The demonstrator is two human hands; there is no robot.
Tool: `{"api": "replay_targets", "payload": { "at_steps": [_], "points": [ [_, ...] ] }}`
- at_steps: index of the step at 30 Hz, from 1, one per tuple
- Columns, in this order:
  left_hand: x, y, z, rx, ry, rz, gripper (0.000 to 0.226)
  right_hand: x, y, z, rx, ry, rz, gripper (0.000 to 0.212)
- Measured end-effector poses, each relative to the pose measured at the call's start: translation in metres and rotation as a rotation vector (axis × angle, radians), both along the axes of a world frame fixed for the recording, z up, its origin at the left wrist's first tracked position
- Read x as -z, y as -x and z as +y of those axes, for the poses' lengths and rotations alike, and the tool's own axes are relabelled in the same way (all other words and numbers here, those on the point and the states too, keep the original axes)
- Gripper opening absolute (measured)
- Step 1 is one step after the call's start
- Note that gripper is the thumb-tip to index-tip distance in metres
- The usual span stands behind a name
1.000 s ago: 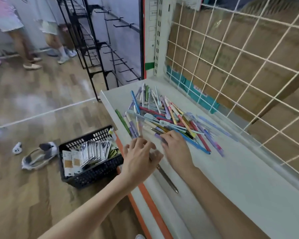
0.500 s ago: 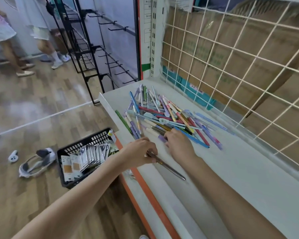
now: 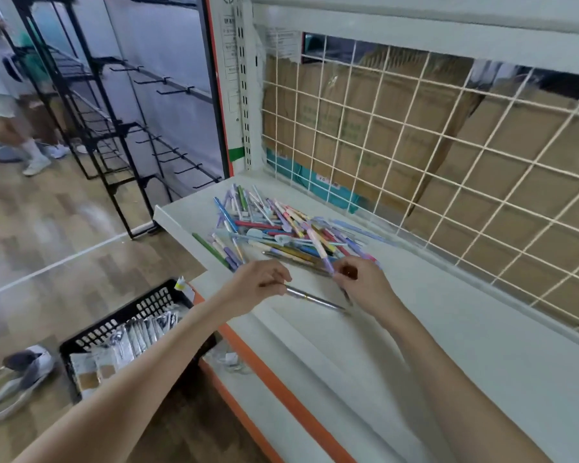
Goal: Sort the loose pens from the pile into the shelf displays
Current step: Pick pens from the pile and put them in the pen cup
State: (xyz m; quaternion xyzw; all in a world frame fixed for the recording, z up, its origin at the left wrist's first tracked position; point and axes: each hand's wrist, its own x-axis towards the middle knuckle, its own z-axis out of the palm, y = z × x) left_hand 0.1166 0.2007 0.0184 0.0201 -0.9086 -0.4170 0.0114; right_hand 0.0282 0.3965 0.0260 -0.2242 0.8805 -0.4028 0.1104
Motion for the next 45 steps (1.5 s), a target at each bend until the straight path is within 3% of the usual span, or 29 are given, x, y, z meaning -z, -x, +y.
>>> {"api": "replay_targets", "payload": {
  "at_steps": [6,12,16,22,30,45],
  "points": [
    [-0.019,-0.010,0.018,-0.163,-0.339,0.233,0.016,-0.013,-0.027,0.027,0.222,0.240,-0.057,0.006],
    [-0.035,-0.005,0.057,-0.255,-0.910,0.128,0.013,-0.023,-0.072,0.060,0.387,0.389,-0.104,0.008],
    [-0.038,-0.007,0.105,-0.129,-1.092,0.067,0.011,-0.030,-0.110,0.100,0.504,0.448,-0.117,0.007],
    [-0.048,-0.028,0.179,-0.087,-1.158,0.014,0.011,-0.038,-0.158,0.168,0.605,0.455,-0.082,0.009],
    [-0.083,-0.060,0.268,0.029,-1.078,0.041,0.010,-0.044,-0.203,0.252,0.713,0.570,-0.035,0.006],
    [-0.085,-0.141,0.609,0.327,-1.067,-0.109,0.015,-0.058,-0.338,0.574,1.035,0.529,0.214,0.021]
  ]
}}
